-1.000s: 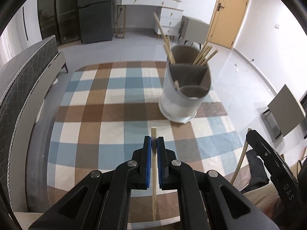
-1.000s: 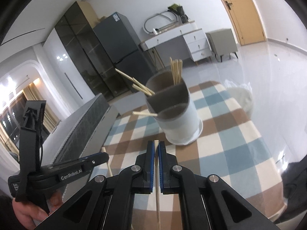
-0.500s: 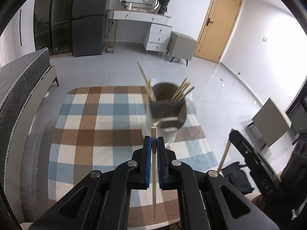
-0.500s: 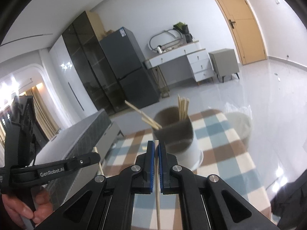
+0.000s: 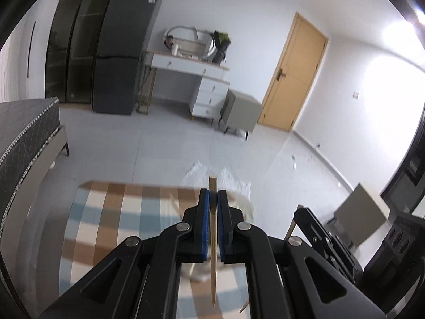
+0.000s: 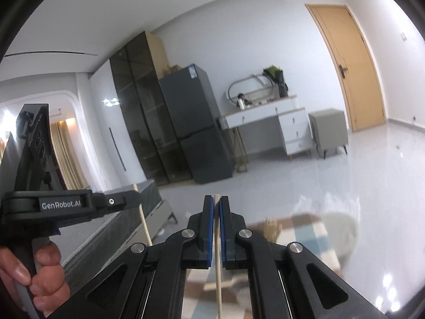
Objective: Organize utensils
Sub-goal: 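Carry both held chopsticks up over the utensil holder opening, then open both tools to drop the chopsticks into the utensil holder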
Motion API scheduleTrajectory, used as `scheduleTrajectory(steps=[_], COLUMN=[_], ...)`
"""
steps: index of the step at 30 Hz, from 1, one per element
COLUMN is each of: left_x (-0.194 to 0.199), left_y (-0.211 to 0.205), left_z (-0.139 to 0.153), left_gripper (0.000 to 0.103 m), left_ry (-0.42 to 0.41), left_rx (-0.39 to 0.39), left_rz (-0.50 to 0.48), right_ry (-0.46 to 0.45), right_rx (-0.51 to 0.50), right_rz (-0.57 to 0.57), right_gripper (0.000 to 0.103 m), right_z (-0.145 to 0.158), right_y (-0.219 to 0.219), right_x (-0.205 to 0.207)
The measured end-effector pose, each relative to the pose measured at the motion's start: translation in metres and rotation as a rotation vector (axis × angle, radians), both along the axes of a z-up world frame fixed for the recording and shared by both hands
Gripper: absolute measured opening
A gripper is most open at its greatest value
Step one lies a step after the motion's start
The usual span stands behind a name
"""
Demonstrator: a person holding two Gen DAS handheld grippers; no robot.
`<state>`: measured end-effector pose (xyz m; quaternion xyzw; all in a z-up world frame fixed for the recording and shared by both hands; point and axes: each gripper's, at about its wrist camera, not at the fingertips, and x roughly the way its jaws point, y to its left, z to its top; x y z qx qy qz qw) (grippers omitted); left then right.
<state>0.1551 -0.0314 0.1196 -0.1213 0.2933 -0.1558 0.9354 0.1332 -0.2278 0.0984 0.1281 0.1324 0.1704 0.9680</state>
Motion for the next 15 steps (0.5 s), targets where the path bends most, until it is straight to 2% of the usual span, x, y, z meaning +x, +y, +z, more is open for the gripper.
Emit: scheduleTrajectory(steps=[3,8,15], left_x=[0.023,0.058,0.088], left_y=[0.001,-0.004,-0.010], left_z=[0.006,-0.001,-0.025], left_gripper=[0.001,0.001,0.001], left_ry=[-0.050,-0.085,-0.057], left_rx=[-0.023,-0.038,-0.021], left_rz=[0.031,0.047,0.062], right_ry=[-0.031,-0.072,-0.099], right_rx=[0.004,0.036,0.057], right_rz=[-0.015,-0.045,-0.105], right_gripper=[0.003,0.003,0.003], right_z=[0.007,0.010,-0.009], right_y=[-0.001,-0.002,0.001], right_x=[0.023,0.066,0.109])
